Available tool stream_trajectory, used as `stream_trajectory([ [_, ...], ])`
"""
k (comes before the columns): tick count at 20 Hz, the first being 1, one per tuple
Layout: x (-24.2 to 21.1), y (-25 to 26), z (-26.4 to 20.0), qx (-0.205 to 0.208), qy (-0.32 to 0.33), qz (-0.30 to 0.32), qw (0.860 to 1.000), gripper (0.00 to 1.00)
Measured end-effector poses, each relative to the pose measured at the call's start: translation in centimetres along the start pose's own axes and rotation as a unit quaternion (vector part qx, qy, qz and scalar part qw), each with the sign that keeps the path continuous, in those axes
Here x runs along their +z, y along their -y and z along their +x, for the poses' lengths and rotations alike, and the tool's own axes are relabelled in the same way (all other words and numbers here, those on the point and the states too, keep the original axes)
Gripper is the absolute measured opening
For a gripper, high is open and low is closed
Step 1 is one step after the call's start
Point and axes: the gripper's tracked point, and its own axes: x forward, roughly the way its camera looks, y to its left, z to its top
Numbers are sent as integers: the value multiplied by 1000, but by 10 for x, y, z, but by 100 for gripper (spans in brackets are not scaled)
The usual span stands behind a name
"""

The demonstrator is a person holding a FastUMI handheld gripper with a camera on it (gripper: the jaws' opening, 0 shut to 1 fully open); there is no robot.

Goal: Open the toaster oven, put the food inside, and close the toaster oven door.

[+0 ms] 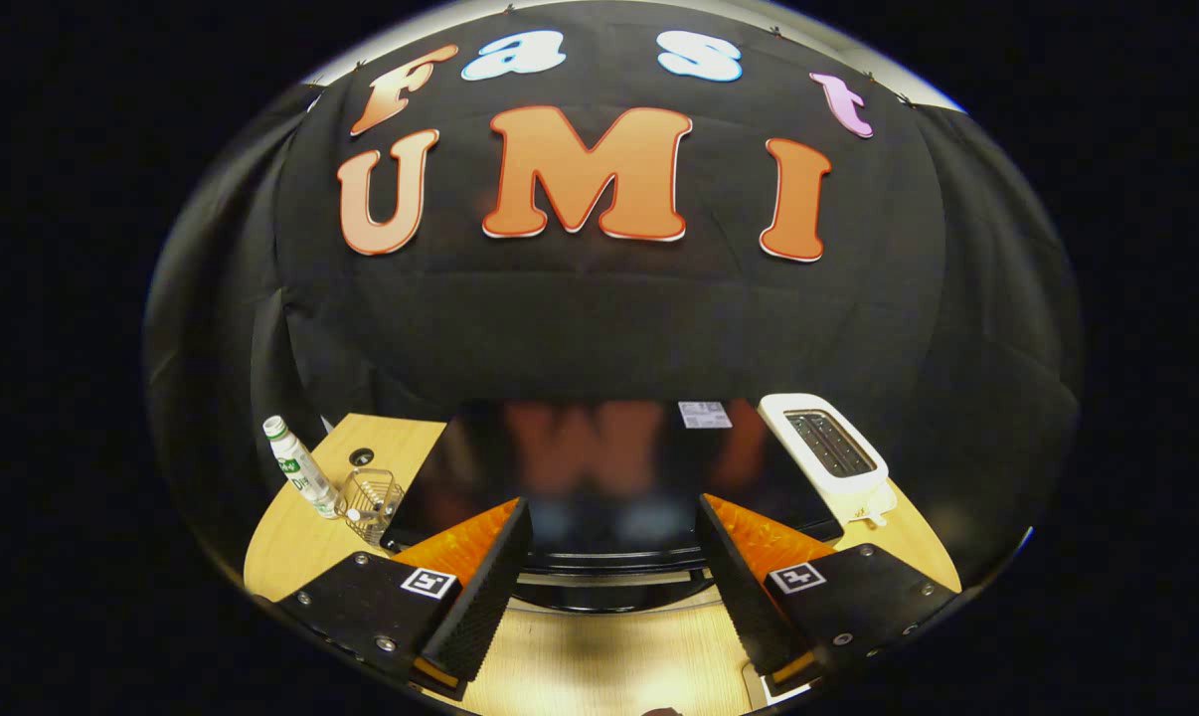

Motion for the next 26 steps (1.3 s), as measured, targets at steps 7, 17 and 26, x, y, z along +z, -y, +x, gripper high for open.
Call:
stream_trajectory([
  [7, -21, -13, 16, 3, -34, -5, 999, 98],
  [17, -38, -9, -4, 19, -64, 15, 998, 98],
  [26, -56, -4, -33, 23, -72, 9, 997, 98],
])
